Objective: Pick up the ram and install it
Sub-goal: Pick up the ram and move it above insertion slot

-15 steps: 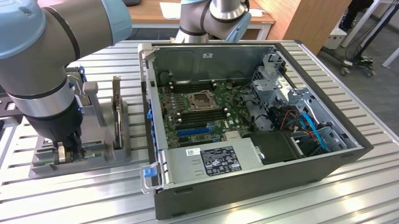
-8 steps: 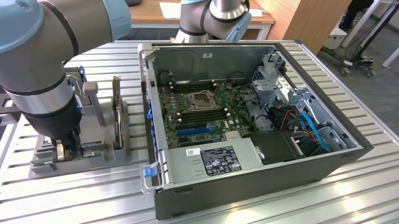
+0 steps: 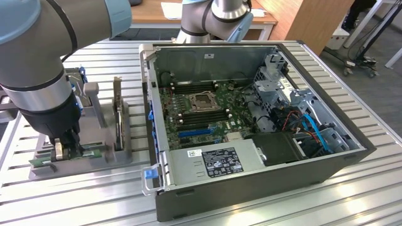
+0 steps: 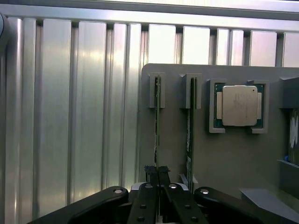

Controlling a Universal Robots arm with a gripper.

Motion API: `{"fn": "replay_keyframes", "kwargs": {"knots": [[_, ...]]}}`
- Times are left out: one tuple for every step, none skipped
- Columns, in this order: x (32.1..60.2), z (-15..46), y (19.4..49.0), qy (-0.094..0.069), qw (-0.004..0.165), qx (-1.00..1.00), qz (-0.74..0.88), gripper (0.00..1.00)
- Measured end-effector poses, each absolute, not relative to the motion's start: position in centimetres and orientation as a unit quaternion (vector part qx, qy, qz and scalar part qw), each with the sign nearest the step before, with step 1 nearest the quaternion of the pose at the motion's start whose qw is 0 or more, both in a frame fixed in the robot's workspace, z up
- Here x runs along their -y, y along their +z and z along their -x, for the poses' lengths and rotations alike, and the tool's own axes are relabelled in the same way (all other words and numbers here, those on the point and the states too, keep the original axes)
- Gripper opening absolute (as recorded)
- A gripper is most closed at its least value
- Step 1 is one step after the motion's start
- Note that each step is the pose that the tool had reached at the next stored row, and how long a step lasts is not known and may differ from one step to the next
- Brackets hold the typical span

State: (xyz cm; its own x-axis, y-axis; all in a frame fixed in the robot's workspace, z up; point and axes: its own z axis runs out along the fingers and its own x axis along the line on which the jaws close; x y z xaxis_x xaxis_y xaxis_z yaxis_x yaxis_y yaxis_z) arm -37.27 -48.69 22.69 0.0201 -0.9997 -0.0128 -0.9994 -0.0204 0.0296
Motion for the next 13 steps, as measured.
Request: {"fn": "replay_keyframes", "kwargs": {"knots": [[48.7, 37.3, 22.8, -0.015, 0.006, 0.700, -0.714, 0.11], [48.7, 37.3, 23.0, -0.015, 0.006, 0.700, -0.714, 0.11], [48.7, 37.3, 23.1, -0.015, 0.006, 0.700, -0.714, 0.11], [48.7, 37.3, 23.3, -0.015, 0.006, 0.700, -0.714, 0.11], [48.7, 37.3, 23.5, -0.015, 0.006, 0.700, -0.714, 0.11], [48.7, 37.3, 23.6, -0.015, 0.006, 0.700, -0.714, 0.11], [48.7, 37.3, 23.8, -0.015, 0.006, 0.700, -0.714, 0.11], [48.7, 37.3, 24.0, -0.015, 0.006, 0.700, -0.714, 0.11], [48.7, 37.3, 24.1, -0.015, 0.006, 0.700, -0.714, 0.11], [48.7, 37.3, 24.3, -0.015, 0.006, 0.700, -0.714, 0.11], [48.7, 37.3, 24.5, -0.015, 0.006, 0.700, -0.714, 0.11], [48.7, 37.3, 24.6, -0.015, 0.006, 0.700, -0.714, 0.11], [48.7, 37.3, 24.8, -0.015, 0.006, 0.700, -0.714, 0.11]]}}
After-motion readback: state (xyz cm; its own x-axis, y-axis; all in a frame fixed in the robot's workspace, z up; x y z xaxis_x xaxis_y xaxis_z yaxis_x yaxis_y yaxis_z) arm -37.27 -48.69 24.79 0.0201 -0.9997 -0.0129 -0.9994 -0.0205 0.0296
